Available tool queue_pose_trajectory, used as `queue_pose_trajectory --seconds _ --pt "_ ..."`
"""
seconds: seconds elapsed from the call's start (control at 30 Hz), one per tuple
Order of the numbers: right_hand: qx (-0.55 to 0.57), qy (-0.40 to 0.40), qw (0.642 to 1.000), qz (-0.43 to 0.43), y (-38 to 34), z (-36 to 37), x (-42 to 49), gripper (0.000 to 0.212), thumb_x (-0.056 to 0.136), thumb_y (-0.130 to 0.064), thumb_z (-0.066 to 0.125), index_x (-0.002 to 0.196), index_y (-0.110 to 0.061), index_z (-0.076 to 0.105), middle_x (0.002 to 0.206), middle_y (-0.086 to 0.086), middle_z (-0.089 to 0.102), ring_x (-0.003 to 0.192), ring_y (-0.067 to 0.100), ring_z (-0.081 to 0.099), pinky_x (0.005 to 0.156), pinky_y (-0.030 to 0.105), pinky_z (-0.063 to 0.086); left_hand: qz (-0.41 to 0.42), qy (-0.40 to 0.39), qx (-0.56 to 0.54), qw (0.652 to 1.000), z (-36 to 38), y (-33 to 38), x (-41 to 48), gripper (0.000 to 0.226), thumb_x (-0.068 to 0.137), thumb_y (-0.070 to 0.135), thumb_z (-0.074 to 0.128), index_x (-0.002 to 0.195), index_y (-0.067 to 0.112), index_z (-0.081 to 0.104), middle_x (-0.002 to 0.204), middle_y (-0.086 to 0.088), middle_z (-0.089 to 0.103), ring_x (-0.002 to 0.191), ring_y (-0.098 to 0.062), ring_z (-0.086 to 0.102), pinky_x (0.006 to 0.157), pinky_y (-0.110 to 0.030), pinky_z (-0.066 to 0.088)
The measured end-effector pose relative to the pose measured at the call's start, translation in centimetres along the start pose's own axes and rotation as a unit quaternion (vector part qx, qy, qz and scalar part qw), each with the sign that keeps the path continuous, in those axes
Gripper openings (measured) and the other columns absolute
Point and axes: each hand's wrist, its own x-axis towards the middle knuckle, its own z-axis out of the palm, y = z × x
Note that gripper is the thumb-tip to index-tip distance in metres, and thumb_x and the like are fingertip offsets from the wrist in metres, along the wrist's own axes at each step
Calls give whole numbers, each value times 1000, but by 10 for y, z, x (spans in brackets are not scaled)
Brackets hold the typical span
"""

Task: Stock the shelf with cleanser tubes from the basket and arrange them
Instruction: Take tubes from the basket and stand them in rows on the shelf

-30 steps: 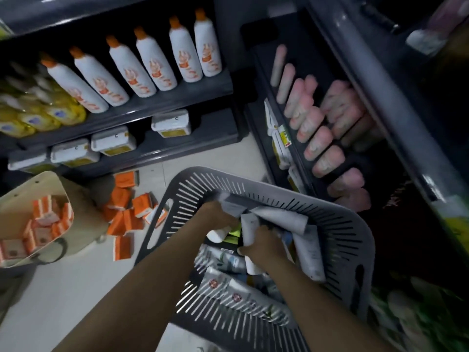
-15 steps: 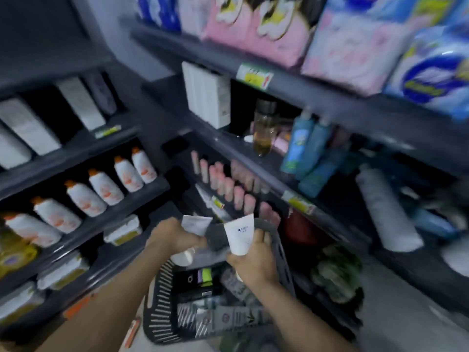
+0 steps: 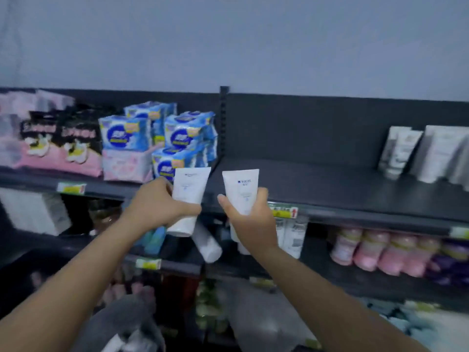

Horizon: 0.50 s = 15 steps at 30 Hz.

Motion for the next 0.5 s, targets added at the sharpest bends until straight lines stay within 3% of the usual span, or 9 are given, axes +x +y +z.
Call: queue_pose_trajectory --seconds 0.13,0.37,0.5 --pt "19 52 998 1 17 -98 34 57 76 -66 62 106 -27 33 93 -17 57 85 6 59 74 36 53 92 11 -71 993 45 101 13 54 53 37 89 81 16 48 77 3 58 66 -10 52 55 -31 36" --pt "-12 111 994 16 71 -226 98 56 74 -62 67 104 -28 32 101 -12 60 91 12 59 76 36 51 141 -8 -160 977 153 235 42 64 54 34 90 96 14 46 89 5 57 75 -8 55 55 -28 39" --pt "-21 115 992 47 108 -280 136 55 69 -53 76 99 -25 39 98 -12 60 87 10 58 66 28 45 152 -11 -180 972 206 294 64 67 52 36 91 97 16 46 91 7 58 80 -8 59 59 -28 44"
